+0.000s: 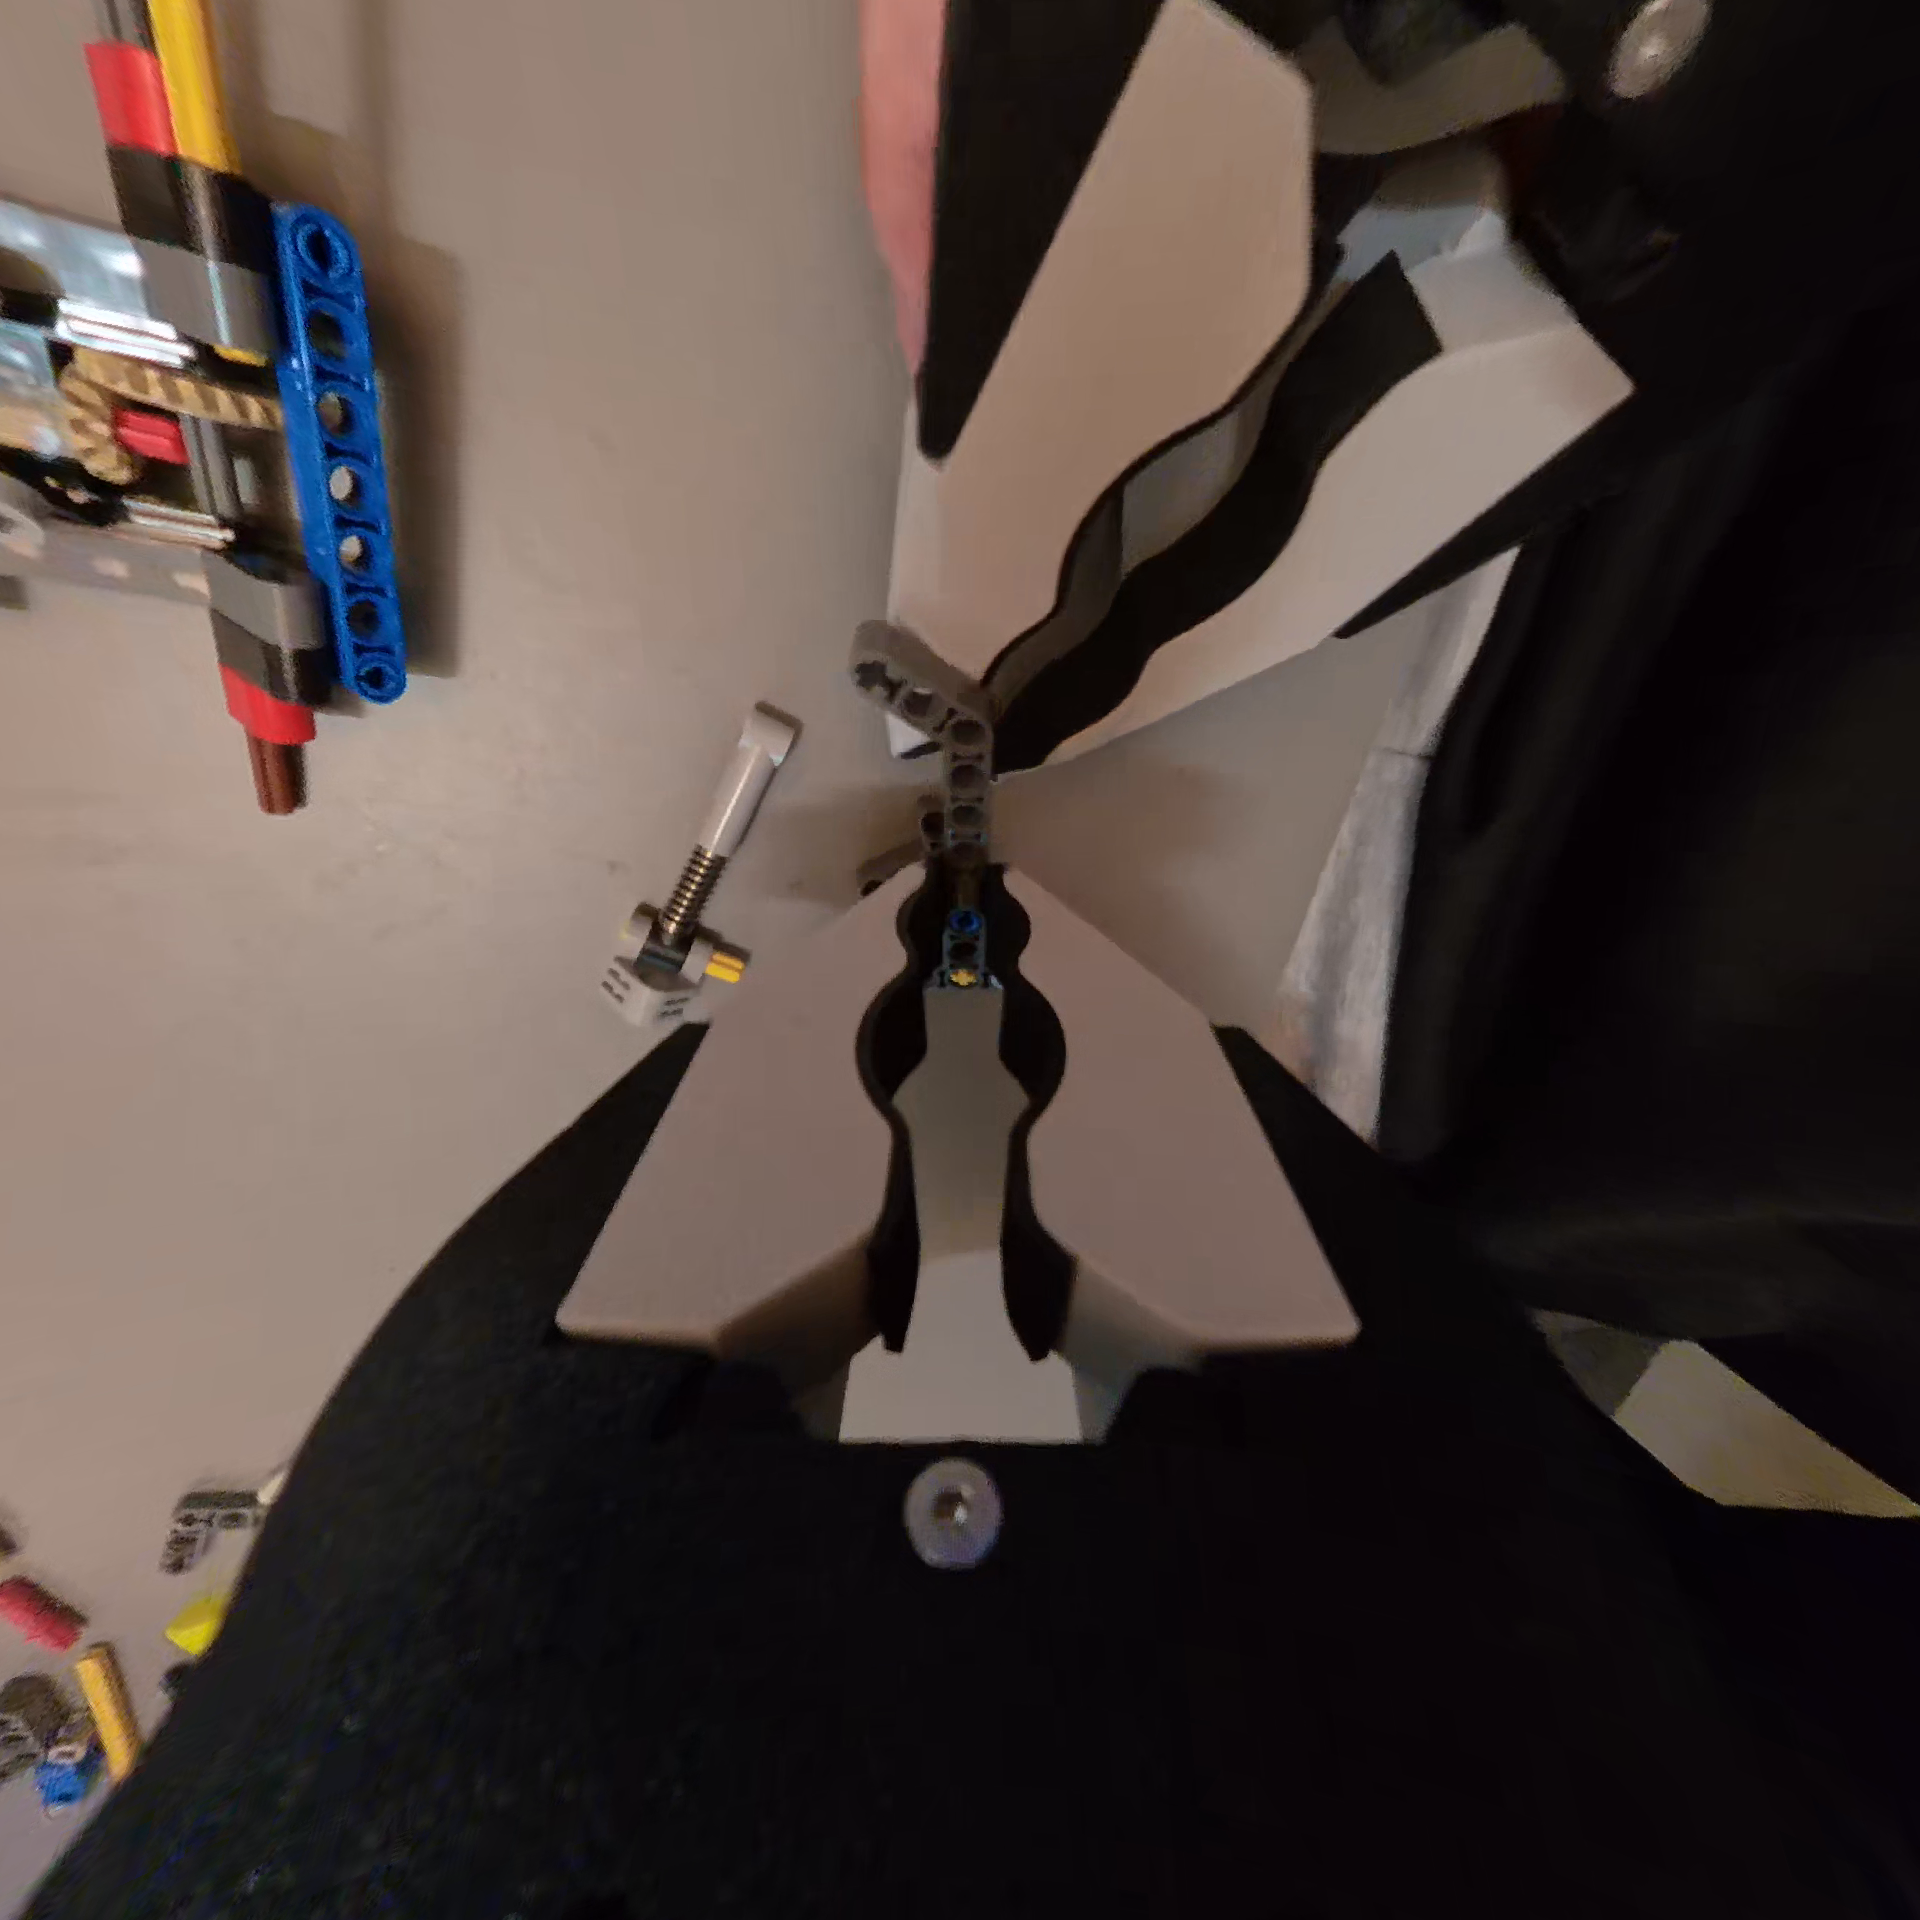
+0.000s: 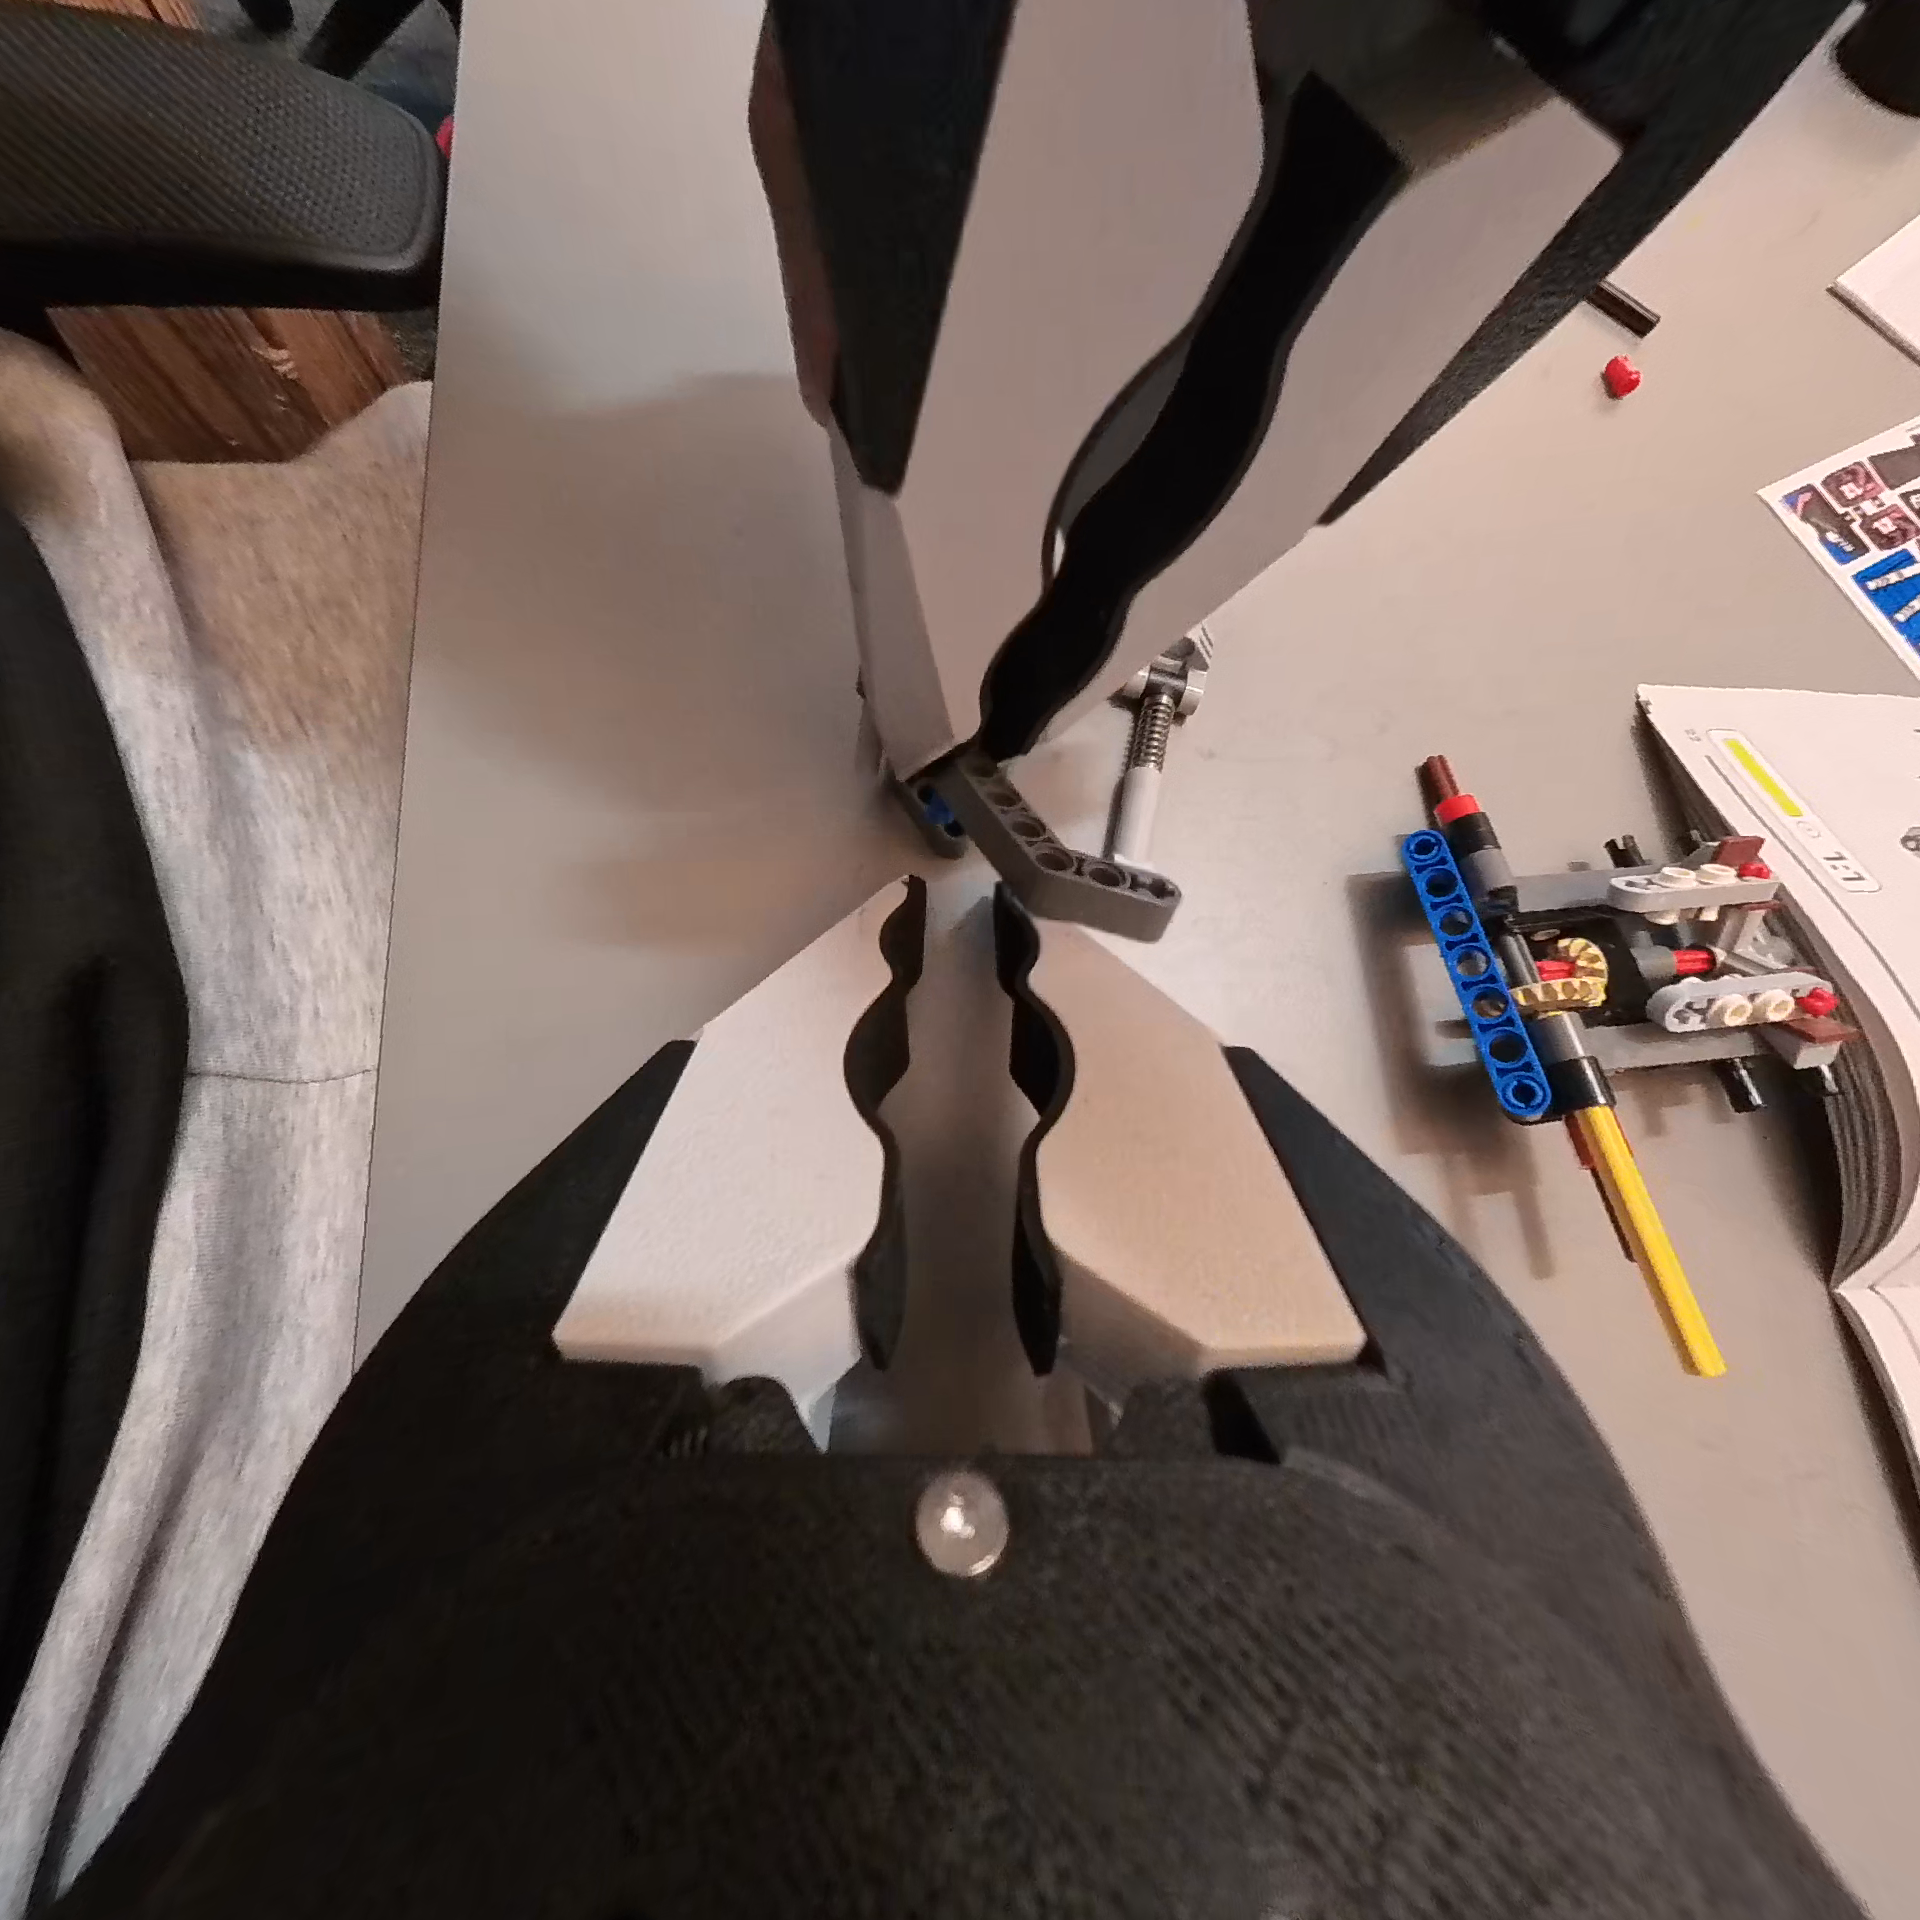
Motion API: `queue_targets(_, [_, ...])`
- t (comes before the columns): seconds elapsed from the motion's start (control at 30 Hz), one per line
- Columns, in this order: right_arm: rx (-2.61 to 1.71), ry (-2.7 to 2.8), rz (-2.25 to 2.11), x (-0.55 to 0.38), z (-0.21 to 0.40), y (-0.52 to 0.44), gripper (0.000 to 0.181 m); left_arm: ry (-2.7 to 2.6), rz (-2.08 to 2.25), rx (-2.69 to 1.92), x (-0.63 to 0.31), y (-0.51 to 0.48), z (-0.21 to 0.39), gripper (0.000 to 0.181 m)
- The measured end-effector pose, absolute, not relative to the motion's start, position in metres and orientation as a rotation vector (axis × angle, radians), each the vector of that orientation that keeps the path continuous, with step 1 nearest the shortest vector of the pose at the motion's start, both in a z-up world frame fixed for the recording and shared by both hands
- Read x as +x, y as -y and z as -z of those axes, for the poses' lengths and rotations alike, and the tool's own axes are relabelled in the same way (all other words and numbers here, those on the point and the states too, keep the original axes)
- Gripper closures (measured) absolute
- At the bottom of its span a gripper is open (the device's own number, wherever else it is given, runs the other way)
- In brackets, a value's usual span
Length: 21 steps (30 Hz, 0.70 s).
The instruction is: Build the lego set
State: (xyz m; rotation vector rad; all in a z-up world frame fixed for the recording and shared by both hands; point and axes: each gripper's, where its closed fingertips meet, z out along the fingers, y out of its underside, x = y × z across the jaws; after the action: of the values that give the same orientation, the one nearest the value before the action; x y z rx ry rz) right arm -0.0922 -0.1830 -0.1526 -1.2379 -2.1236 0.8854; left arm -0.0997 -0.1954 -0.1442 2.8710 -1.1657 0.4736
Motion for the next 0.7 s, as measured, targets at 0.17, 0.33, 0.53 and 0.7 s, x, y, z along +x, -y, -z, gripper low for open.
queue_targets(0.17, [-1.27, 2.111, -0.891, -0.091, 0.153, 0.18, 0.17, 1.098, -0.44, 2.858, -0.1, 0.195, 0.145, 0.176])
queue_targets(0.33, [-1.389, 2.022, -0.866, -0.087, 0.153, 0.166, 0.164, 1.022, -0.425, 2.869, -0.095, 0.195, 0.146, 0.176])
queue_targets(0.53, [-1.535, 1.919, -0.857, -0.081, 0.153, 0.15, 0.16, 0.852, -0.4, 2.899, -0.093, 0.195, 0.146, 0.176])
queue_targets(0.7, [-1.533, 1.908, -0.838, -0.078, 0.153, 0.15, 0.161, 0.762, -0.395, 2.941, -0.092, 0.194, 0.147, 0.176])
